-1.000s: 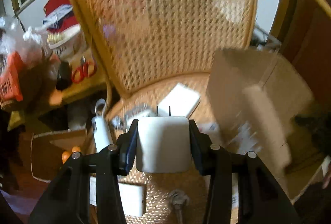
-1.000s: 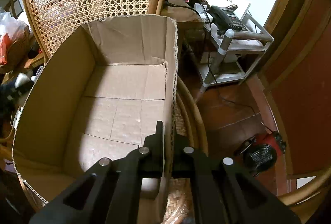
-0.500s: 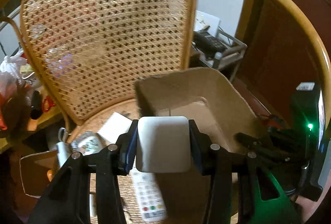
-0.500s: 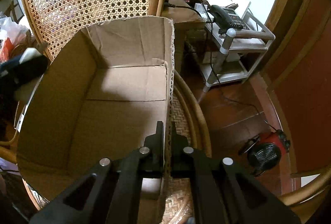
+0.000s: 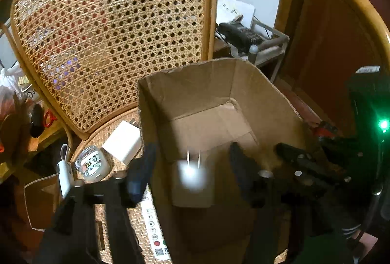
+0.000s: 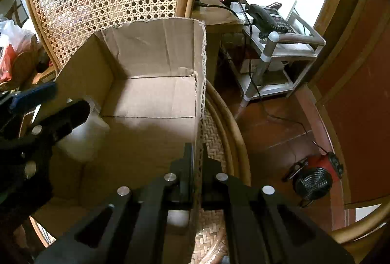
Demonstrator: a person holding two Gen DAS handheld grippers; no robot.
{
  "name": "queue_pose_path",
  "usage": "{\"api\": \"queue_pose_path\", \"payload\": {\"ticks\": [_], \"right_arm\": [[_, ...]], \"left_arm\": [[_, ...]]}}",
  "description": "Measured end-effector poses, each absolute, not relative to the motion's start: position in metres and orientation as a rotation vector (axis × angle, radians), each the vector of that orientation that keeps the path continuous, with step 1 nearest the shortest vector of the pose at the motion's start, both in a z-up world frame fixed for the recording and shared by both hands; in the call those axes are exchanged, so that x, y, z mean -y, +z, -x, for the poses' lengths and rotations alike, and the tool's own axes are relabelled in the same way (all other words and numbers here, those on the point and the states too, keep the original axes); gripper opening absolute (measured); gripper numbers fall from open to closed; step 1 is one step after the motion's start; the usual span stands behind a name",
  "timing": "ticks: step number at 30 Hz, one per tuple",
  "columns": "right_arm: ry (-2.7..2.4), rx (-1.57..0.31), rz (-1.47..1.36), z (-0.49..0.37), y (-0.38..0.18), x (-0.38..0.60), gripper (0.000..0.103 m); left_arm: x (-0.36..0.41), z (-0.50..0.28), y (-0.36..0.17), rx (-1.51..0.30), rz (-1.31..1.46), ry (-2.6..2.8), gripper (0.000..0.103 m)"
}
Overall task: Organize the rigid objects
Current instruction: 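Carry the charger into the cardboard box and open the left gripper, then move the left gripper back to the white cylindrical power bank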
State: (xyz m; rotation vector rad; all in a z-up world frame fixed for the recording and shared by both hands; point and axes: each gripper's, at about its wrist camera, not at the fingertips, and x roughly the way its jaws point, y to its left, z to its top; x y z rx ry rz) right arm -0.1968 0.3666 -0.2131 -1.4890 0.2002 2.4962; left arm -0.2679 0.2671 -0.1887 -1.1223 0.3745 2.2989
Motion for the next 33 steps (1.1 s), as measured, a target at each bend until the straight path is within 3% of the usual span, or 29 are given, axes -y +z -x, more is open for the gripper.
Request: {"api": "queue_pose_path", "payload": {"ticks": [15,33], "right_arm": [[2.494,-0.203,1.495,0.197,-0.214,-0.369,0.005],[2.487,-0.187,1.491,0.199,-0.214,-0.37,0.005]], "left_arm": [[-0.216,0.285,-0.17,-0.362,1.102,2.468,0.066],[-0.126,0.311,-0.205,-0.305,1.26,2.597,0.066]]}}
